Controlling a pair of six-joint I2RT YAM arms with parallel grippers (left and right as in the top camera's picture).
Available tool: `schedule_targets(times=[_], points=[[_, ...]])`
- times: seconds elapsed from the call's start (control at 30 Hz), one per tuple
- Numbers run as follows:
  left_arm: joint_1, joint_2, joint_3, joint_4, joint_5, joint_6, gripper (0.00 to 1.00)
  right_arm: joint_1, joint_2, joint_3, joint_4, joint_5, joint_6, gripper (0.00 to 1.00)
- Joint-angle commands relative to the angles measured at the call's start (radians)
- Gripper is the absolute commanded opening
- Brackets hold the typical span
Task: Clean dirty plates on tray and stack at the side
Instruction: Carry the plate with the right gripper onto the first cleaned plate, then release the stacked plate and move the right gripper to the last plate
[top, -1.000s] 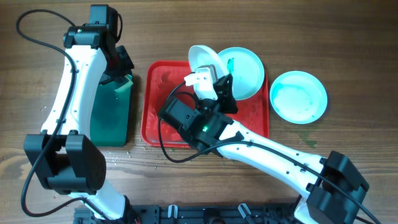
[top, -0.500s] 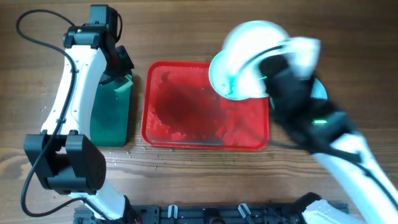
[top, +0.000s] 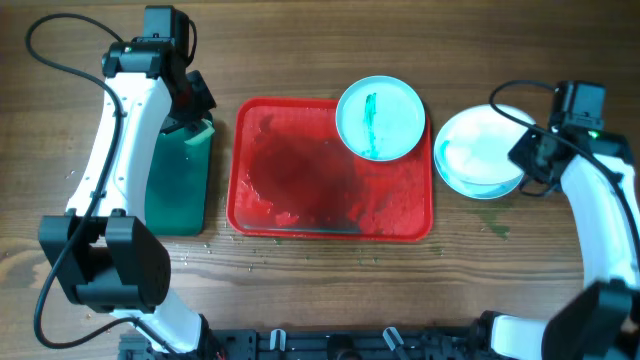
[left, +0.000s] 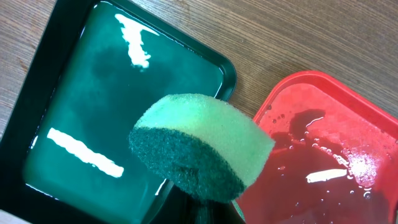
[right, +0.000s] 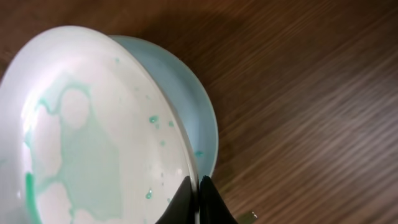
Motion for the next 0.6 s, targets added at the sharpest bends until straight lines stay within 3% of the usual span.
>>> schedule_targets(times=[0.0,0.13,0.23,0.27,0.33,0.57], points=[[0.004,-0.003,0.003,0.006,0.005,-0.017,0.04,-0.003,0.087,-0.002,0.039,-0.036,0.023,0.04],[0.004,-0.003,0.003,0.008,0.006,-0.016,0.04,-0.003,0.124,-0.002,0.048,-0.023,0.021,0.05],[0.004,-0.003,0.003,0.011,0.005,-0.017,0.04,-0.003,0.124,-0.002,0.048,-0.017,0.021,0.21],[0.004,-0.003,0.003,0.012,0.006,-0.016,0.04,-0.003,0.124,-0.002,0.049,-0.017,0.020,0.34],[0.004,-0.003,0.003,0.014,0.006,-0.017,0.04,-0.003,0.124,-0.002,0.049,-0.018,0.018,0.48],[0.004,-0.003,0.003,0.016,0.006,-0.017,0.04,0.000,0.106,0.014,0.061,-0.144,-0.113,0.66]])
